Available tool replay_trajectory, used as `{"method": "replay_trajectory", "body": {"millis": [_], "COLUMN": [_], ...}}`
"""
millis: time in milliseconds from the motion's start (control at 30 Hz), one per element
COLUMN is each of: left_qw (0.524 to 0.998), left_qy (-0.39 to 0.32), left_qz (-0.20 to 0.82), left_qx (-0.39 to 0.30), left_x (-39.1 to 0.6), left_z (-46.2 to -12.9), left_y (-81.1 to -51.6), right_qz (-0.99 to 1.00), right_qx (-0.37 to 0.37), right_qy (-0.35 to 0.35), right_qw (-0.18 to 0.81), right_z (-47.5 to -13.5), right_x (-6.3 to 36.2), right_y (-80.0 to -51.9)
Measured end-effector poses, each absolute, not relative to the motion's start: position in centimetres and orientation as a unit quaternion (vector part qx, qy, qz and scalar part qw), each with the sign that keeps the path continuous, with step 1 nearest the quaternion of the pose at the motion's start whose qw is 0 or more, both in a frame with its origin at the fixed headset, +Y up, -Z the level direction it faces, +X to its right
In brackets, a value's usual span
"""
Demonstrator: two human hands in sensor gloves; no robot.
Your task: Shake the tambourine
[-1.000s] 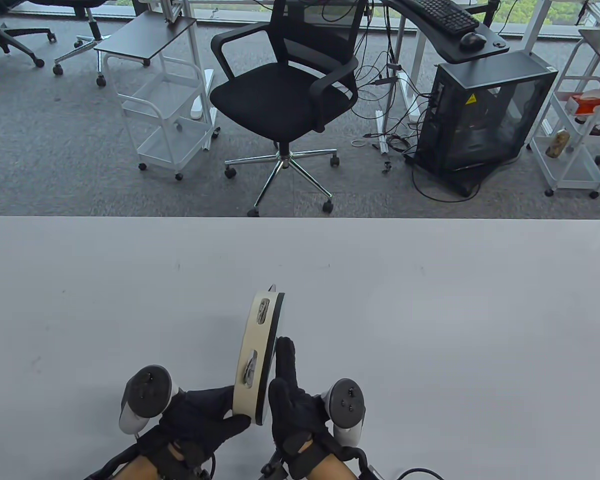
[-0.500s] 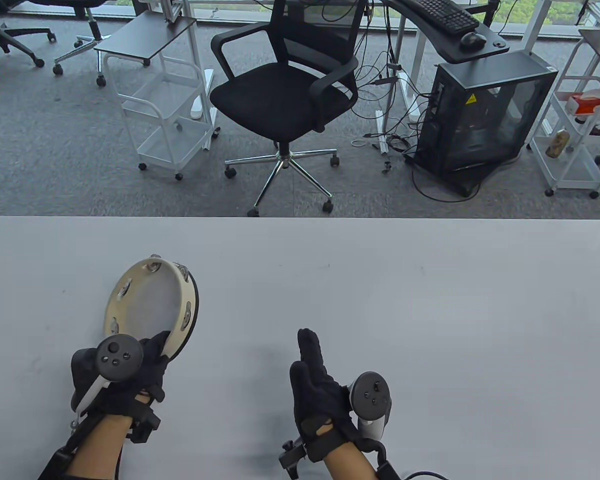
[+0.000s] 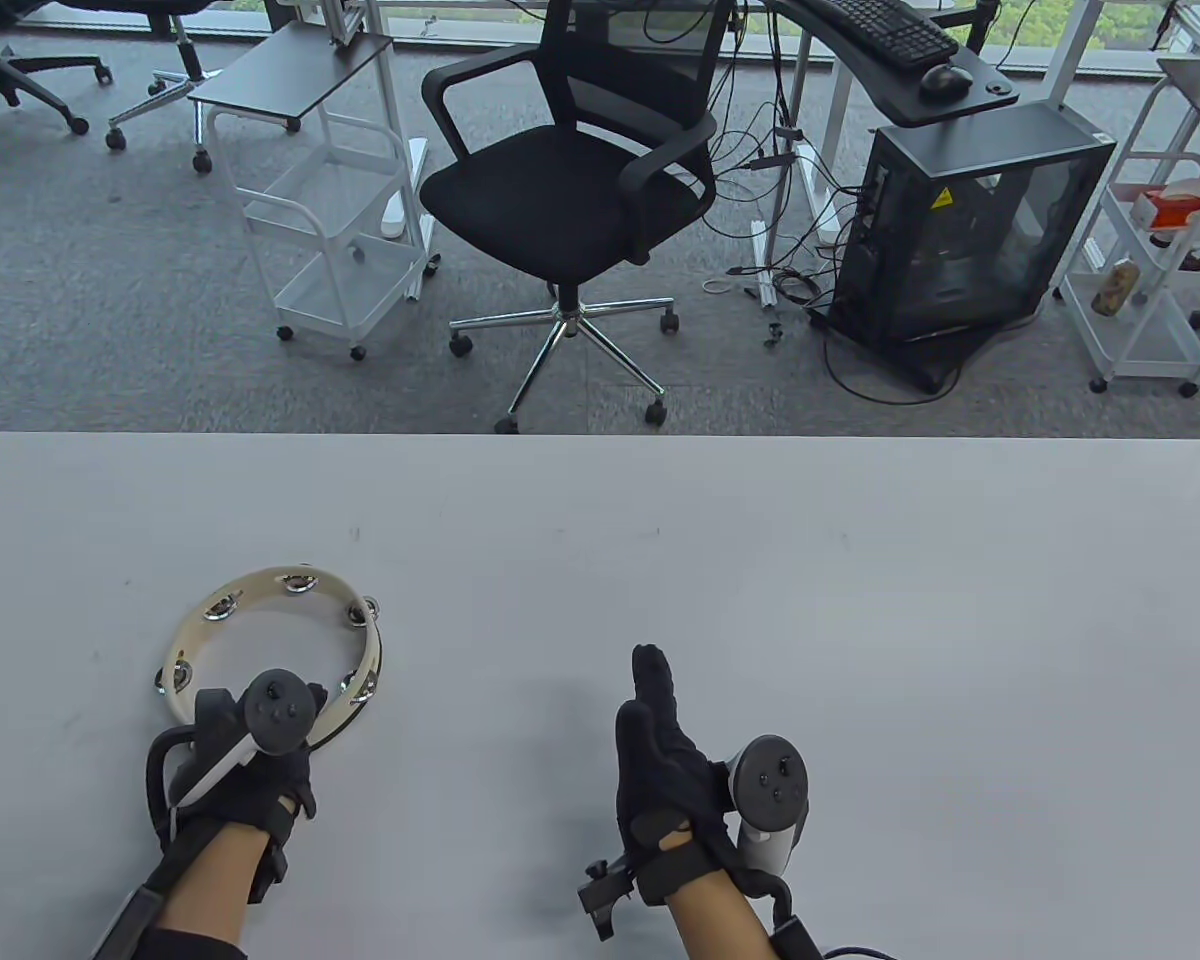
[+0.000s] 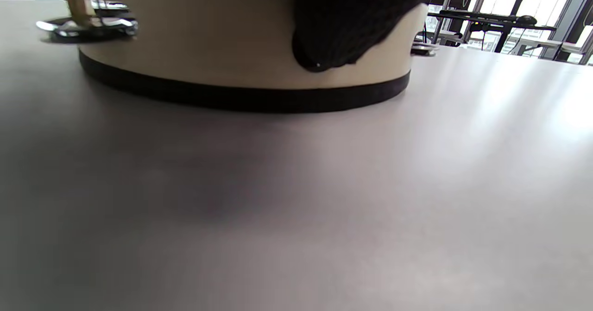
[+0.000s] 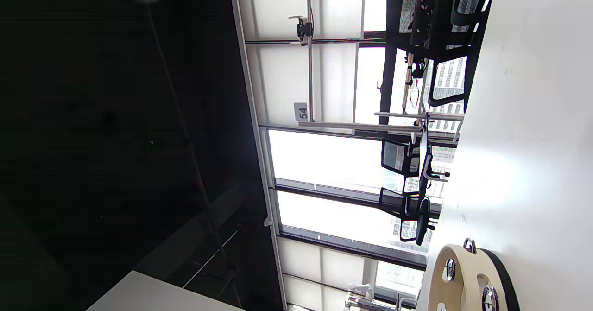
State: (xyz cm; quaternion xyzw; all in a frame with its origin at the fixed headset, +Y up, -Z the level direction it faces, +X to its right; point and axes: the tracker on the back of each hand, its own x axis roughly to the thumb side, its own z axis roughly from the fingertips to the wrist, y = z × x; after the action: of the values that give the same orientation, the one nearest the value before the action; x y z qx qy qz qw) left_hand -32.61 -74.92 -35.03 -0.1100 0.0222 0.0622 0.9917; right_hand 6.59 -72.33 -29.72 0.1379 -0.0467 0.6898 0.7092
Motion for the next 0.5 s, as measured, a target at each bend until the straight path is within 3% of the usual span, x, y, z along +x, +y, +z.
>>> {"method": "replay_trajectory", "body": {"millis": [267, 400, 500], "left_qw": [0.98, 0.976, 0.972], "left_qy": [-0.07, -0.117, -0.135], "left_qz": [0.187, 0.186, 0.189], "left_qx": [-0.025, 0.004, -0.03], "left_x": [-29.2, -27.4, -26.5], "left_z": [-31.9, -29.2, -27.8], "left_y": [-69.0, -67.0, -67.0], "right_qz": [0.734, 0.831, 0.907], "right_qx": [0.15, 0.168, 0.193], "right_qy": [-0.053, -0.047, -0.06], "right_qw": [0.661, 0.529, 0.369], "right_z": [-29.2, -28.2, -27.4], "right_x": [6.9, 6.2, 5.2], "right_y": [-69.9, -68.6, -68.1]}}
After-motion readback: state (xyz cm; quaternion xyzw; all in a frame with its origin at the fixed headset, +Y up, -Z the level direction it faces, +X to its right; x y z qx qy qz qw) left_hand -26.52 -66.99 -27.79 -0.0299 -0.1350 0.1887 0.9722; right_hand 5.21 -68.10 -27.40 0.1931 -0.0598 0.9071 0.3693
